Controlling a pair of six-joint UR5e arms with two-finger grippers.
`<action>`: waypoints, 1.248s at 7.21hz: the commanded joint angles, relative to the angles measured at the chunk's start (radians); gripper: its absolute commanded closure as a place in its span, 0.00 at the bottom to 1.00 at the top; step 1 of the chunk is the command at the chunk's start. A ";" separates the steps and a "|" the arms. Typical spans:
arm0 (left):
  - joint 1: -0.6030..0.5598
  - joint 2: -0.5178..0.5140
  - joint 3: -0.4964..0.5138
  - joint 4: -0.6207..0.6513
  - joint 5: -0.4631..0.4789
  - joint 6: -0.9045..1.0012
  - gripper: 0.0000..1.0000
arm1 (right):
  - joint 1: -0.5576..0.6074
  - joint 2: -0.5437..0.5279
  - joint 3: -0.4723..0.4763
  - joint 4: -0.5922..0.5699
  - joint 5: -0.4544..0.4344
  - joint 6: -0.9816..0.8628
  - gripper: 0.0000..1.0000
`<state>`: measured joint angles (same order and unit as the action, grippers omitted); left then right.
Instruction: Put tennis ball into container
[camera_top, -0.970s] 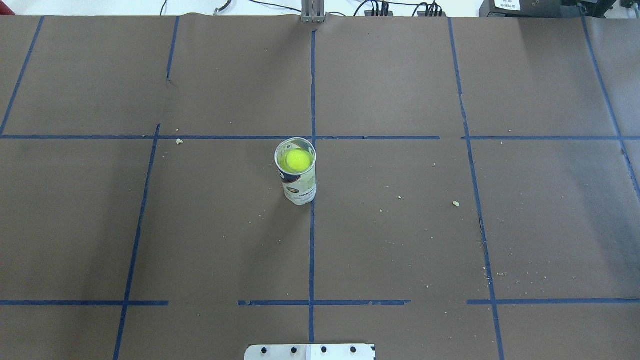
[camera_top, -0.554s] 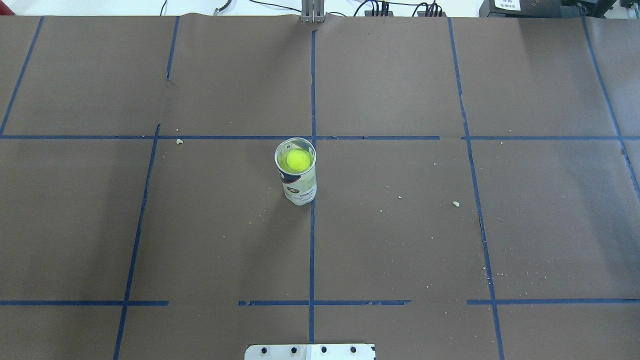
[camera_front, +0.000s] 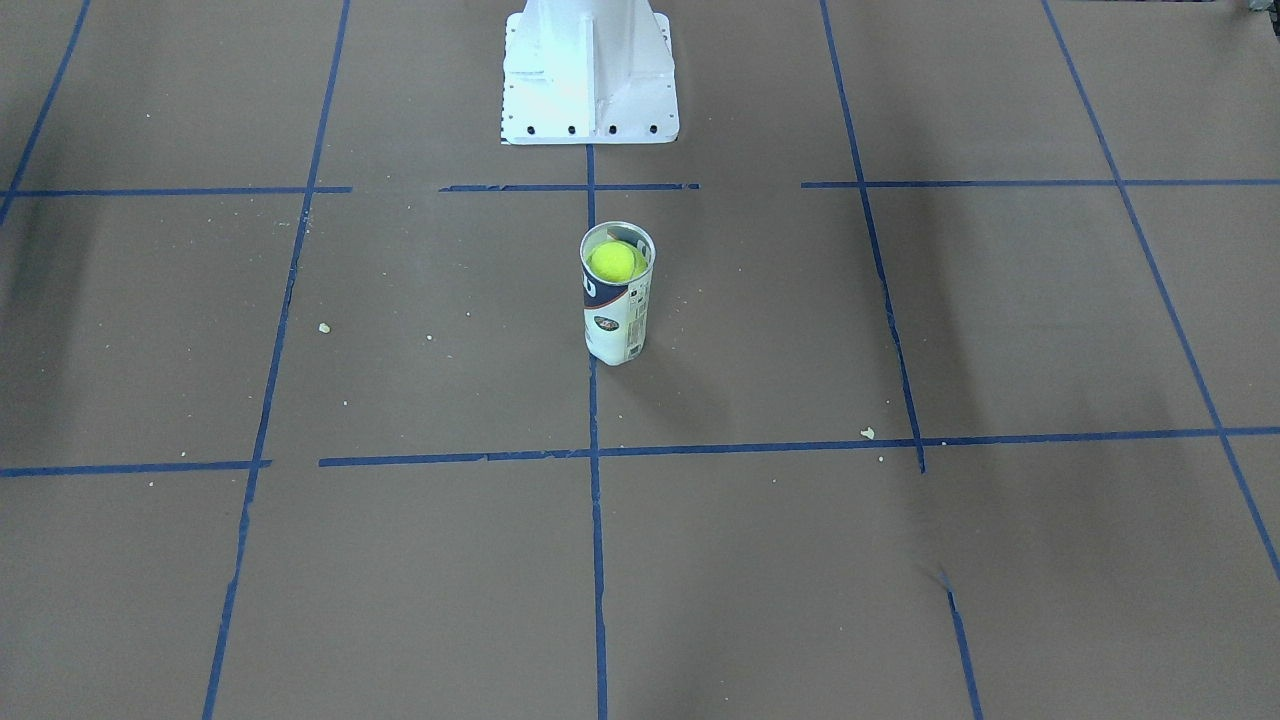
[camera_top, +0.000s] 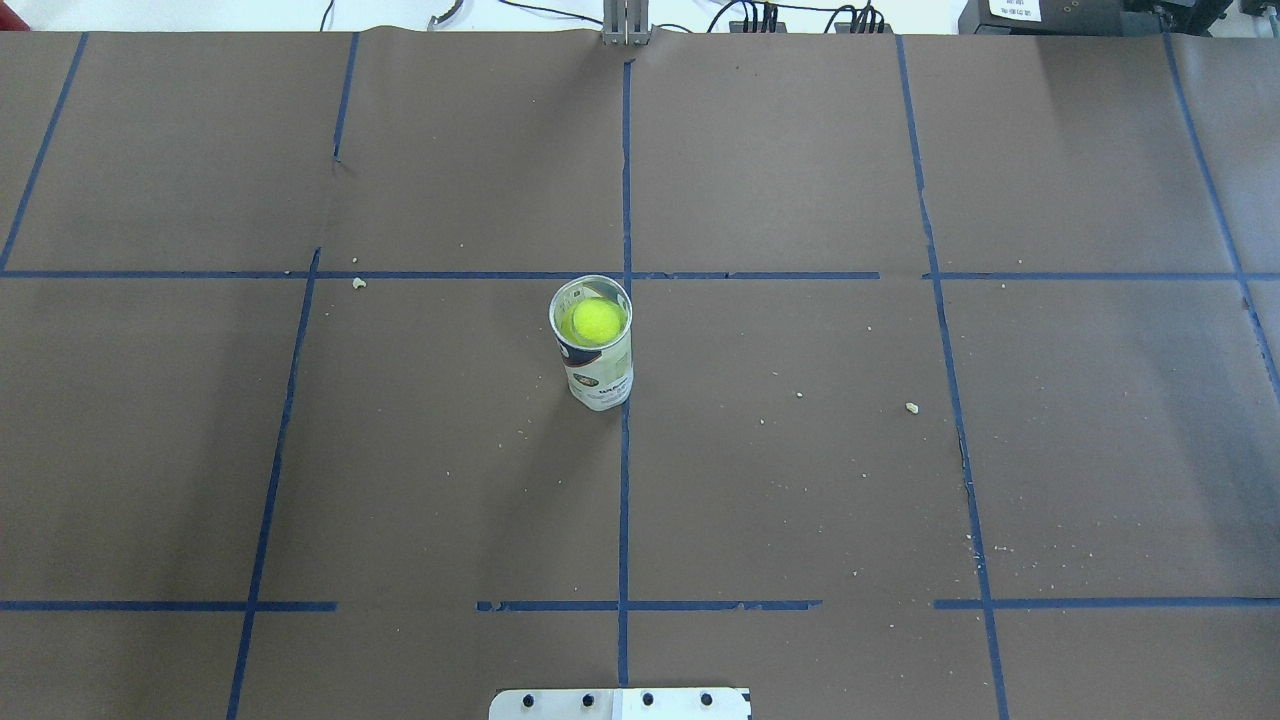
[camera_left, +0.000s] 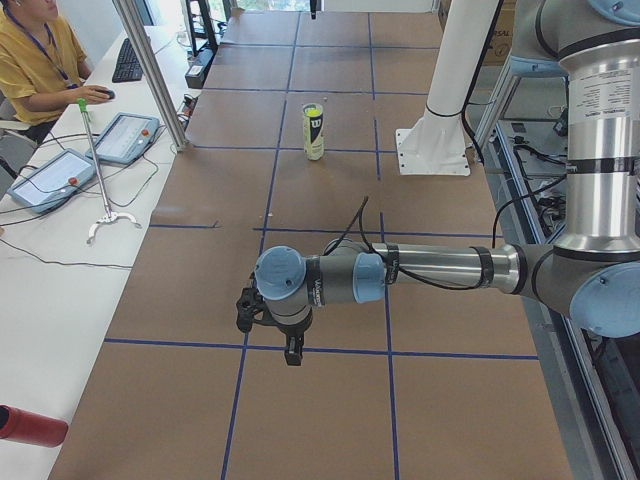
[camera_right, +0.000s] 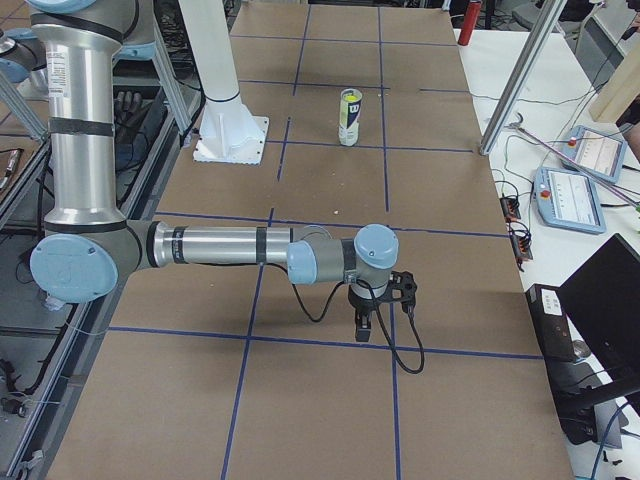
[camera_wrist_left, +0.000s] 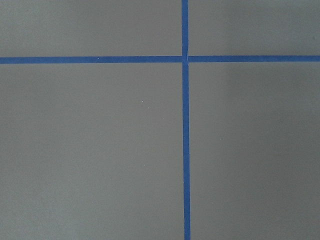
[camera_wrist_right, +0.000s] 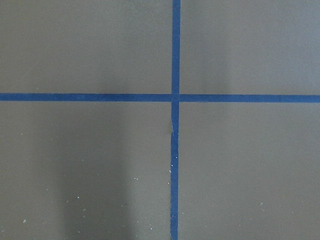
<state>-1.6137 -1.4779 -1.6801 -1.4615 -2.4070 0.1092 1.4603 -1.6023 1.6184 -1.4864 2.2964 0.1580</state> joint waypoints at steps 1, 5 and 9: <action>0.003 0.007 0.014 0.010 0.002 0.000 0.00 | 0.000 -0.001 0.000 0.000 0.000 0.000 0.00; 0.005 0.021 0.013 0.009 0.003 0.001 0.00 | 0.000 0.001 0.000 0.000 0.000 0.000 0.00; -0.003 0.028 -0.001 0.009 -0.004 -0.002 0.00 | 0.000 0.001 0.000 0.000 0.000 0.000 0.00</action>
<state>-1.6135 -1.4508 -1.6654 -1.4560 -2.4079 0.1098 1.4604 -1.6020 1.6184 -1.4864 2.2964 0.1580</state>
